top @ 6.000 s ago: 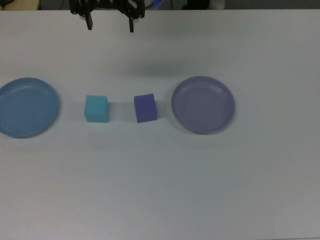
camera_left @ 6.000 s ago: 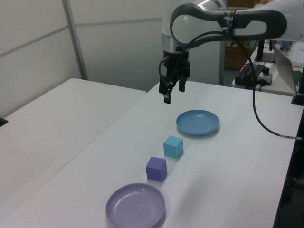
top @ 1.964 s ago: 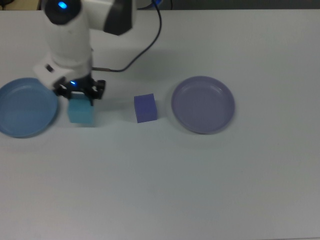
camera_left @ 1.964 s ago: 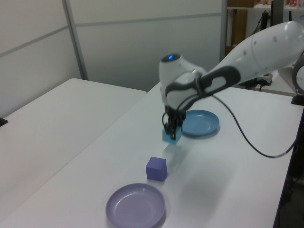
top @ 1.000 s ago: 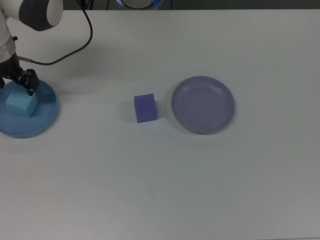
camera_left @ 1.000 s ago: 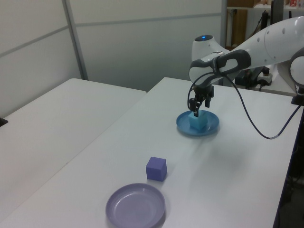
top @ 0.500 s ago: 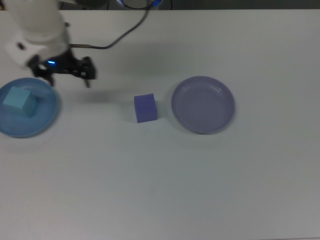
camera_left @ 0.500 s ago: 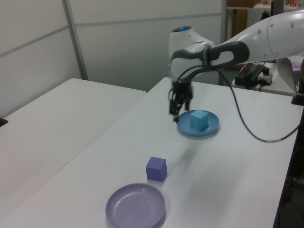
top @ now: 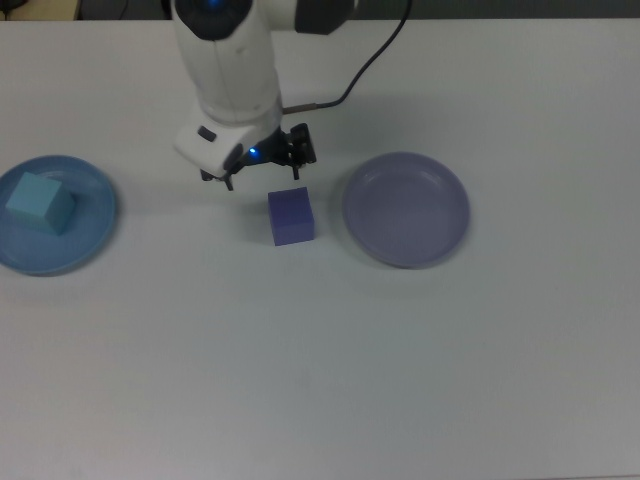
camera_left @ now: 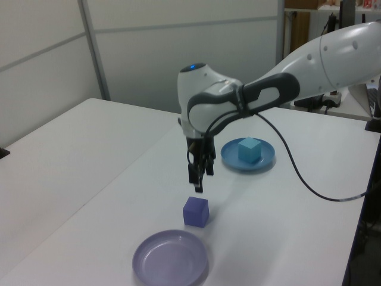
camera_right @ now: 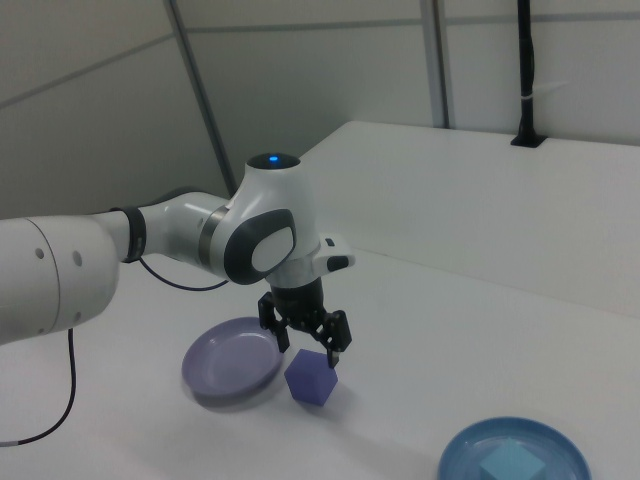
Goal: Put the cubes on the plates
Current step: 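Move the gripper over the purple cube and lower it, then close the gripper on the purple cube and lift it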
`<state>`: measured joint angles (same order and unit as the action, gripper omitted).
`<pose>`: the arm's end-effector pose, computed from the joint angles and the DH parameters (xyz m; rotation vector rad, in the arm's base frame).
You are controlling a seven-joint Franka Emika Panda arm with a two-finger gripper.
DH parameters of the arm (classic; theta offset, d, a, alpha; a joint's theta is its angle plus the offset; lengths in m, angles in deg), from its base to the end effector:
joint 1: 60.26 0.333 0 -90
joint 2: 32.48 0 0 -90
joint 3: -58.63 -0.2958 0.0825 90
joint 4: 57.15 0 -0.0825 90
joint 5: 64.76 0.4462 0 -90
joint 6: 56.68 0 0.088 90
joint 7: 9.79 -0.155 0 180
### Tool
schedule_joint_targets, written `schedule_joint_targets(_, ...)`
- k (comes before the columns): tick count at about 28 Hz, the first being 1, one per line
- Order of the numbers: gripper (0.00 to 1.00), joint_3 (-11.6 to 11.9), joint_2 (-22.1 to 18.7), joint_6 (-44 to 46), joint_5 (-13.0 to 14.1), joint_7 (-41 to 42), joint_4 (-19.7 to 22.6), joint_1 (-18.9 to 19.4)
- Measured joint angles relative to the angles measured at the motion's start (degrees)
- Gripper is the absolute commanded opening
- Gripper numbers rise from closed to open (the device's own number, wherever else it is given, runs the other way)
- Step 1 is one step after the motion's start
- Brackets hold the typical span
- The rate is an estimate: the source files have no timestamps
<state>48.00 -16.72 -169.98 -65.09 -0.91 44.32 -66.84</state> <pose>0.6701 0.0435 0.3068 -3.0732 -0.3439 0.0958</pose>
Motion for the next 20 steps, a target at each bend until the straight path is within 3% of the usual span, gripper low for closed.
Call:
schedule_joint_targets(17, 1.0, 0.02, 5.85, -7.01, -2.2, -3.91, 0.58, 3.23)
schedule_joint_targets(18, 0.99, 0.02, 6.02, -7.04, -2.48, -4.15, 0.6, 3.41)
schedule_joint_targets(20, 0.88, 0.02, 6.15, -7.06, -2.9, -4.69, 0.66, 3.63)
